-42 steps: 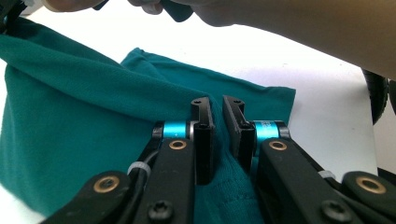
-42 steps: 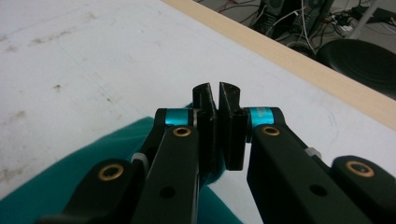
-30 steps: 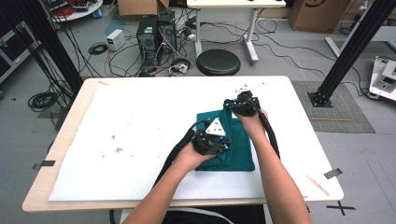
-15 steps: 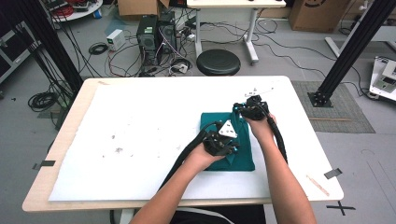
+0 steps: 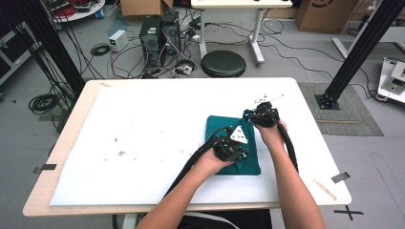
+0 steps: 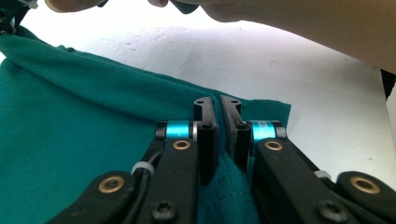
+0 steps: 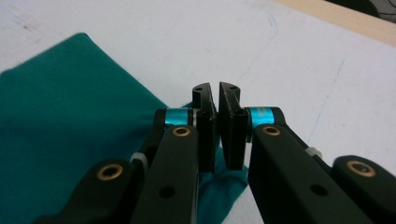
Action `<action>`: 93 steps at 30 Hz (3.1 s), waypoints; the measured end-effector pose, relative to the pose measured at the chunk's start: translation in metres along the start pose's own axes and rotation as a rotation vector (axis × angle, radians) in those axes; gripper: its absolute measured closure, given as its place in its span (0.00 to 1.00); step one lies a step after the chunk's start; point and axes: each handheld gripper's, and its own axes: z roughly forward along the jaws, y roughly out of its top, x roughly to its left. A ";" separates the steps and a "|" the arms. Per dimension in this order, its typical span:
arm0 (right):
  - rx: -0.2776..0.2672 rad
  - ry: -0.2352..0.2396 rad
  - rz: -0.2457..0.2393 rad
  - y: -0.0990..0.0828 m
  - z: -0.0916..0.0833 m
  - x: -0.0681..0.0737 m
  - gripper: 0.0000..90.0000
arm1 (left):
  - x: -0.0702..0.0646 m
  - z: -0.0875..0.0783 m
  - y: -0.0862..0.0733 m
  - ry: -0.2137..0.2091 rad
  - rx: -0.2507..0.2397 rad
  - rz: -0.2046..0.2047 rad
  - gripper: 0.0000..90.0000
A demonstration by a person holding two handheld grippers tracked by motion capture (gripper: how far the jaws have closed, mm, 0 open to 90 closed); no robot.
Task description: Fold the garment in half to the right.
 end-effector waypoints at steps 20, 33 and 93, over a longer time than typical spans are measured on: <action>0.012 -0.068 0.082 -0.023 -0.012 -0.016 0.93 | -0.007 0.011 -0.003 -0.046 -0.013 -0.019 0.70; -0.075 -0.098 0.154 -0.019 -0.031 -0.017 0.57 | -0.006 -0.032 -0.011 -0.034 -0.169 -0.035 0.35; 0.059 -0.020 0.146 -0.029 -0.007 -0.009 0.86 | 0.058 -0.172 -0.117 0.335 -0.284 -0.224 0.28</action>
